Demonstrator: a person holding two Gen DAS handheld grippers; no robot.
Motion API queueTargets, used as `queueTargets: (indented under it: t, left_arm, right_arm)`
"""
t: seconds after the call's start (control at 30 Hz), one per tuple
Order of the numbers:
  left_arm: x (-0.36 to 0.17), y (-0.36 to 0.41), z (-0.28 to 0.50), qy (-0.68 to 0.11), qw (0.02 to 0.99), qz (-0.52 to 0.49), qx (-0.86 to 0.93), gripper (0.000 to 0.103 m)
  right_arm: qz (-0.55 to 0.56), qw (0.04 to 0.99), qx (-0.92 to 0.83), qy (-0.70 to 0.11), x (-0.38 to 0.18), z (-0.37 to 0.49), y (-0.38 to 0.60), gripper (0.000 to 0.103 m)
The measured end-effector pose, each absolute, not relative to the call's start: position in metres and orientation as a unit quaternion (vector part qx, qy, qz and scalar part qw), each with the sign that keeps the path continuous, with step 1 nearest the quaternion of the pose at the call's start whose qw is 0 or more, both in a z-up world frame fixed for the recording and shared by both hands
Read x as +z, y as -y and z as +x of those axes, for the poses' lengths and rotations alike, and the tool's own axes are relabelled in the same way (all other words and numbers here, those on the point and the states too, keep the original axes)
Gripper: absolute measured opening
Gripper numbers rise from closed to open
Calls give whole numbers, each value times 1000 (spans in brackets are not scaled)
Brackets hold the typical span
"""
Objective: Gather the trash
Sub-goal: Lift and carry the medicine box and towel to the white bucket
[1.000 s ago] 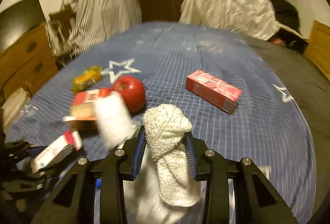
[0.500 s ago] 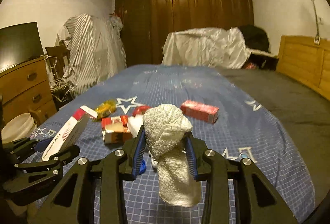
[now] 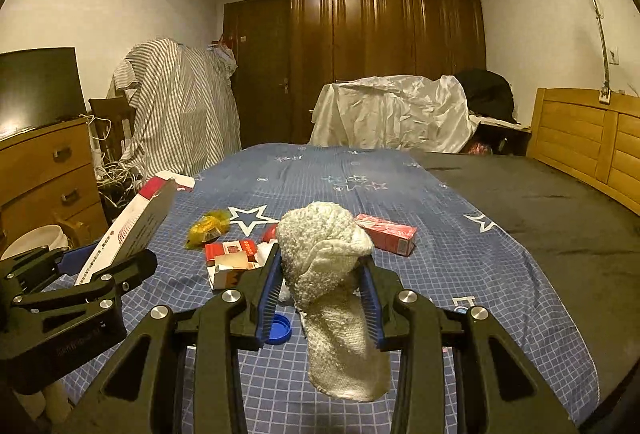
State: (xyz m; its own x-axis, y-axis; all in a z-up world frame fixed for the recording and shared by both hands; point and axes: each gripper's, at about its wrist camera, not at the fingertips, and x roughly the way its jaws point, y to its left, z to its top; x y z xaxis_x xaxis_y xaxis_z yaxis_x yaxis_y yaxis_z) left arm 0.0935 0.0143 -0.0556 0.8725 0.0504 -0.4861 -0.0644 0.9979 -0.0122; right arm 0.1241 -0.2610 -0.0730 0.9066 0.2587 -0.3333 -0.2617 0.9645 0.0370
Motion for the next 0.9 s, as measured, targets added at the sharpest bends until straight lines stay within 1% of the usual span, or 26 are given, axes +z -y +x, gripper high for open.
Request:
queueTargets:
  t: [0.23,0.43,0.63,0.9]
  left_arm:
    - [-43,-31,87,-238,970,-20,48,52]
    - [-29,-59,83,-228,970,-27,76,52]
    - [-12,-98,75,-215,969,-36,112,52]
    - [3,-160,60,-208,963,-45,164,52]
  right_arm:
    - [-11,975,148,-166,-65,125,256,38]
    - [-24,973,177,-148,-44,126,227,38]
    - [-33,967,215,-133,-20,130,179,38]
    - [-44,949,283,-132,10,134,86,38]
